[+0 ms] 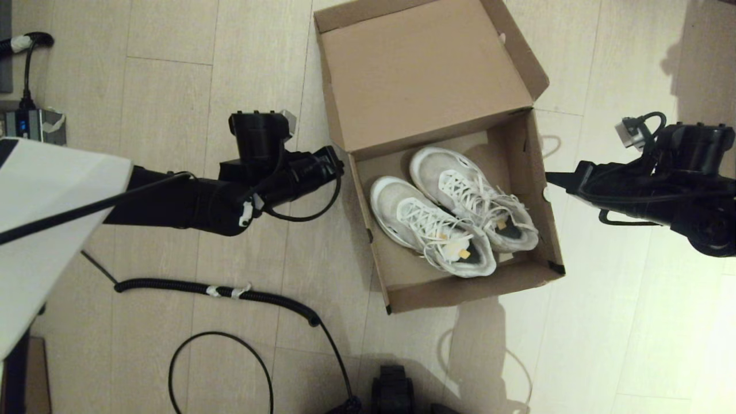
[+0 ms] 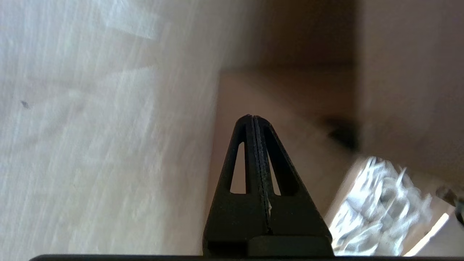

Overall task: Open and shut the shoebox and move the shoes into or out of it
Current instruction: Close the shoe box

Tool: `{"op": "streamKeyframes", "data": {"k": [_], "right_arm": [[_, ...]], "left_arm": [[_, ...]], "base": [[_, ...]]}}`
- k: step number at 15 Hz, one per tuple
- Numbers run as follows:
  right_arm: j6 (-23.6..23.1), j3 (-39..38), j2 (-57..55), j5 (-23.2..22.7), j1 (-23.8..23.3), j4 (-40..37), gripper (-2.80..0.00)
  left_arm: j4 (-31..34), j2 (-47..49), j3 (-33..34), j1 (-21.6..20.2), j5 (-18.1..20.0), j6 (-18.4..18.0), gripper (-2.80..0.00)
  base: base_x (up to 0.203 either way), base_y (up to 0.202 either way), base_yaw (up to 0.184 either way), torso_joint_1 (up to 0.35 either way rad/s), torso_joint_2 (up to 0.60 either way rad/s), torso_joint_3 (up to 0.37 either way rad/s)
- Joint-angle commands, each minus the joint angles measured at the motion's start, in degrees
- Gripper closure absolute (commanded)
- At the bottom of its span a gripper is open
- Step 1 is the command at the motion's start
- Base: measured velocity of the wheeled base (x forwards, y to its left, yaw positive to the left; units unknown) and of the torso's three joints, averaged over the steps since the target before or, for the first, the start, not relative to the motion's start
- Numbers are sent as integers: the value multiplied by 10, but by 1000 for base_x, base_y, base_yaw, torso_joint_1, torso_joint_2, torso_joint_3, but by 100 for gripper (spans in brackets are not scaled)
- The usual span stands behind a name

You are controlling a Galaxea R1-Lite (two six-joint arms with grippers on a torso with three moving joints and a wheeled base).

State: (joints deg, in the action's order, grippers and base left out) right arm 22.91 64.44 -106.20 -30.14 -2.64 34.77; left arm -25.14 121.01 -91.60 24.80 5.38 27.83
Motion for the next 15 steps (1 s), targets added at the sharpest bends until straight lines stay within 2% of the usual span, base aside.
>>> {"op": "streamKeyframes", "data": {"k": [1, 6, 7, 9, 12, 13, 15], "right_arm": [[-2, -46, 47, 2, 27, 1, 0], [-13, -187, 131, 11, 67, 4, 0], [-30, -212, 140, 22, 67, 4, 0], [-64, -227, 159, 53, 41, 3, 0], [-69, -224, 225, 57, 3, -43, 0], [-71, -220, 234, 58, -20, -57, 0], [-95, -221, 235, 60, -76, -67, 0]], "left_arm": [[-1, 17, -23, -4, 0, 0, 0], [-2, 41, -53, -22, 1, 1, 0], [-2, 45, -60, -25, 3, 2, 0], [0, 61, -92, -25, 5, 2, 0], [10, 92, -165, -21, 6, 1, 0], [18, 103, -188, -17, 6, 1, 0], [21, 108, -192, 2, 10, 0, 0]], "base": [[0, 0, 0, 0, 0, 0], [0, 0, 0, 0, 0, 0], [0, 0, 0, 0, 0, 0], [0, 0, 0, 0, 0, 0], [0, 0, 0, 0, 0, 0], [0, 0, 0, 0, 0, 0], [0, 0, 0, 0, 0, 0]]}}
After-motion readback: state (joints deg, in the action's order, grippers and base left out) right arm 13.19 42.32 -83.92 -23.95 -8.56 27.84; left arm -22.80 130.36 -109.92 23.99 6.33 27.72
